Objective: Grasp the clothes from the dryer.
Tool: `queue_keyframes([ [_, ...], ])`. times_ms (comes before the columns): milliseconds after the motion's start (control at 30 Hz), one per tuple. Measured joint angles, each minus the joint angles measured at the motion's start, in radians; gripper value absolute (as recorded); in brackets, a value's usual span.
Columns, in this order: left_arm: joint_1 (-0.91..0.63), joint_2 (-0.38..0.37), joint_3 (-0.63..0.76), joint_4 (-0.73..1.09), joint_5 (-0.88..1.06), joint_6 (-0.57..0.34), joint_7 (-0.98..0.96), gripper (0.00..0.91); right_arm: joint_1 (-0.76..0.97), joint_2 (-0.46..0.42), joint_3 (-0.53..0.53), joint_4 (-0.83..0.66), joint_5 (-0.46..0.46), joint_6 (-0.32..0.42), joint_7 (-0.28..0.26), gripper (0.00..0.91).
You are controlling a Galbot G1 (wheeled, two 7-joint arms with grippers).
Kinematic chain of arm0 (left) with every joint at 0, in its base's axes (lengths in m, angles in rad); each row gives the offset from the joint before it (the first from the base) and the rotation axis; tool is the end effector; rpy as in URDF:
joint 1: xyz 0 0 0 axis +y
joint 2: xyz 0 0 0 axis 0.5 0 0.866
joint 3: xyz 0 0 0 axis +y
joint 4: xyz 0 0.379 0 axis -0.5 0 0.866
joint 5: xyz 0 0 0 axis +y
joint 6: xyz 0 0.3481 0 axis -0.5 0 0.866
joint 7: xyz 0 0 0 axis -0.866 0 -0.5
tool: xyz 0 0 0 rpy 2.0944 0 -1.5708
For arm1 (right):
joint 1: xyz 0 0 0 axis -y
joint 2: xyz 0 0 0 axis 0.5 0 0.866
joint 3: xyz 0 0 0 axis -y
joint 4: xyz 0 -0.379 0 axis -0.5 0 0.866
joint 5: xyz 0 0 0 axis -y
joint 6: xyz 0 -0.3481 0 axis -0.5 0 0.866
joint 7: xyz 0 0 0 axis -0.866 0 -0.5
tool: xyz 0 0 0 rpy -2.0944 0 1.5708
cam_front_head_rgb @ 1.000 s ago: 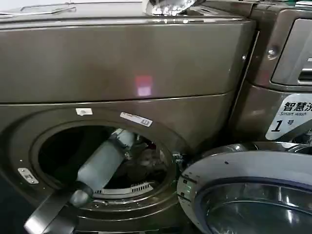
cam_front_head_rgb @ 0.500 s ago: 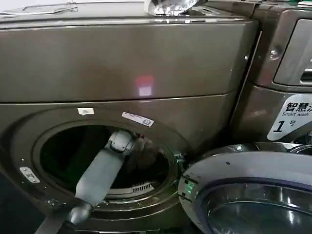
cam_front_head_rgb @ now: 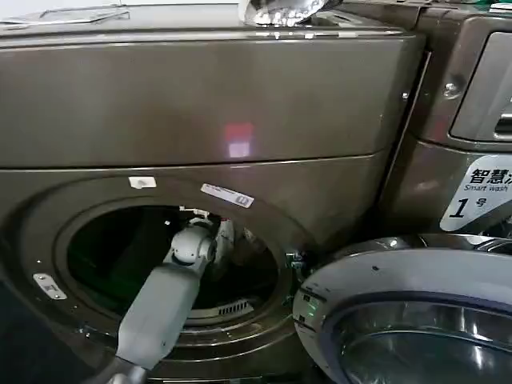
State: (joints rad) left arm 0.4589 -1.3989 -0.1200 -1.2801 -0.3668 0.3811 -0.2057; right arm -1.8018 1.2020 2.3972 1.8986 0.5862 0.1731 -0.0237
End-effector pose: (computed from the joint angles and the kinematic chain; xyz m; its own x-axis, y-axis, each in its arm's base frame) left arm 0.5293 -0.0471 -0.2409 -0.9767 0.1243 0.1751 0.1322 0.9907 0.0337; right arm -0.1645 -0.3896 -0.0314 -0.2555 0.5965 -0.7609 0.9662 0.1298 -0.2227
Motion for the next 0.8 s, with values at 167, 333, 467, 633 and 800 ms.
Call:
queue_keyframes([
  [167,0.011,-0.003,-0.008,-0.022,-0.036,-0.009,-0.043,0.0,0.0,0.002,0.002,-0.013,-0.004,-0.002,0.018,0.907],
  [333,0.015,-0.004,-0.014,-0.04,-0.059,-0.014,-0.071,0.0,-0.001,-0.001,0.005,-0.014,-0.004,-0.003,0.03,0.907],
  [467,0.019,-0.004,-0.019,-0.048,-0.075,-0.02,-0.084,0.0,-0.001,-0.001,0.006,-0.014,-0.006,-0.006,0.036,0.907],
  [633,0.023,-0.005,-0.022,-0.052,-0.085,-0.025,-0.094,0.0,-0.001,-0.003,0.008,-0.018,-0.006,-0.007,0.039,0.907],
  [800,0.028,-0.004,-0.023,-0.057,-0.089,-0.031,-0.097,0.0,-0.003,-0.003,0.009,-0.024,-0.007,-0.003,0.042,0.907],
])
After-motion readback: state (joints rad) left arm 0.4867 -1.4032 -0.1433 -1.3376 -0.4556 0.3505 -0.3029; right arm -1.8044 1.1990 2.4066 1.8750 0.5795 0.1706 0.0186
